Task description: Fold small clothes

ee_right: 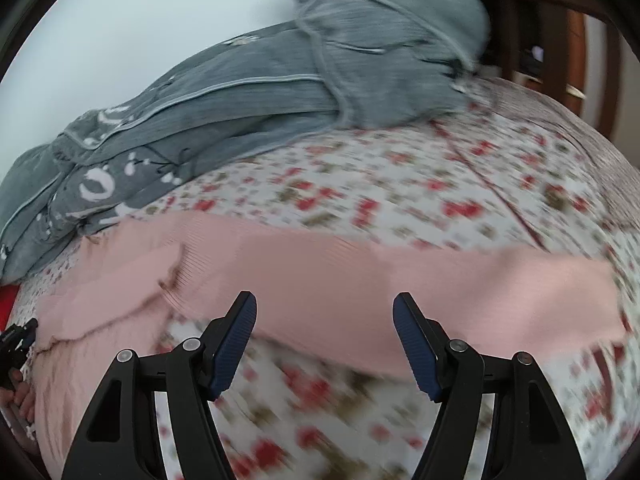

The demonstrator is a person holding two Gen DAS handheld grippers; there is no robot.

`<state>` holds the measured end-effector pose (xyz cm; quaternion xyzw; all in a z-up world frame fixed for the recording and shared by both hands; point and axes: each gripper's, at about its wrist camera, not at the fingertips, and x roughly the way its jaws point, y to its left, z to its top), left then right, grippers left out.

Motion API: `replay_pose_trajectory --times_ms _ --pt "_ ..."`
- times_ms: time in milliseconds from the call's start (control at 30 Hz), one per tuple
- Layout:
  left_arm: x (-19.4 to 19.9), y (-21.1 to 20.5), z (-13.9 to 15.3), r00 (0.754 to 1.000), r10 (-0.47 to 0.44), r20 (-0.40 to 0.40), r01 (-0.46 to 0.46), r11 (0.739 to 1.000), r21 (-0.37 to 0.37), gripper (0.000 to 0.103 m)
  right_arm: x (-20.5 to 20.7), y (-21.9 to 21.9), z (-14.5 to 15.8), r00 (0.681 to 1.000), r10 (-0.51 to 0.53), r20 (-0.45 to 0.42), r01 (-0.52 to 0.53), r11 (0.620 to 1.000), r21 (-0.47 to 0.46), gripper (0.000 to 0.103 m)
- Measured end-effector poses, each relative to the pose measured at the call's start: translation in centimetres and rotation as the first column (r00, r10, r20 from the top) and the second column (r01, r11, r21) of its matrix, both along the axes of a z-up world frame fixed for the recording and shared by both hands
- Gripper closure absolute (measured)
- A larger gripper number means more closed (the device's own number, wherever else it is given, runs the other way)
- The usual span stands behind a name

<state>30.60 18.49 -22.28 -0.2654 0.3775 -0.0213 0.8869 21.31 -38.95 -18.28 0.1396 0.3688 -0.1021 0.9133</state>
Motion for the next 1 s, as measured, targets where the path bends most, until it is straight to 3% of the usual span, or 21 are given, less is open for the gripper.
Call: replay_pose_trajectory --times_ms 67,133,200,367,533,633,733,933,1000 --pt "0.7 -1.0 -1.0 0.996 -0.075 -0.054 0.074 0.997 -0.008 0.067 -1.8 -1.0 -0.4 1.0 -0.019 -0.003 0.019 0.999 0.026 0.033" --pt "0.8 -1.7 -0.9 0.997 -0.062 -0.055 0.066 0.996 0.057 0.08 -4.1 -2.5 -1.0 0.999 -0.052 -0.005 0.053 0.996 0.07 0.033" --pt "0.8 -1.8 -0.8 0.997 -0.057 -0.053 0.061 0.996 0.069 0.085 -5.7 -3.9 -1.4 0.996 -0.089 -0.004 0.088 0.991 0.097 0.033" --pt "0.2 -1.4 -0.6 0.998 -0.024 -0.051 0.028 0.997 0.077 0.085 -8.2 -6.1 -1.3 0.993 -0.119 0.014 0.117 0.989 0.09 0.033" --pt "-1.0 -0.9 -0.1 0.999 0.046 -0.028 -0.043 0.993 0.106 0.065 -8.3 -7.2 -1.7 0.993 -0.12 0.017 0.118 0.988 0.101 0.035" --pt "-1.6 -0.2 0.0 0.998 0.063 -0.015 -0.061 0.995 0.079 0.052 -8.8 -8.7 -2.1 0.985 -0.164 0.045 0.157 0.979 0.13 0.045" --pt "-1.6 0.0 -0.1 0.998 0.059 -0.01 -0.058 0.997 0.059 0.05 -9.2 -10.1 -2.4 0.977 -0.199 0.072 0.184 0.966 0.18 0.047" --pt "-1.4 -0.8 0.0 0.999 0.043 -0.01 -0.042 0.995 0.091 0.044 -8.9 -12.2 -2.6 0.959 -0.261 0.11 0.232 0.946 0.227 0.049" --pt "-1.3 -0.7 0.0 0.999 0.042 -0.009 -0.041 0.996 0.082 0.044 -8.6 -12.9 -2.4 0.948 -0.295 0.122 0.261 0.936 0.236 0.055"
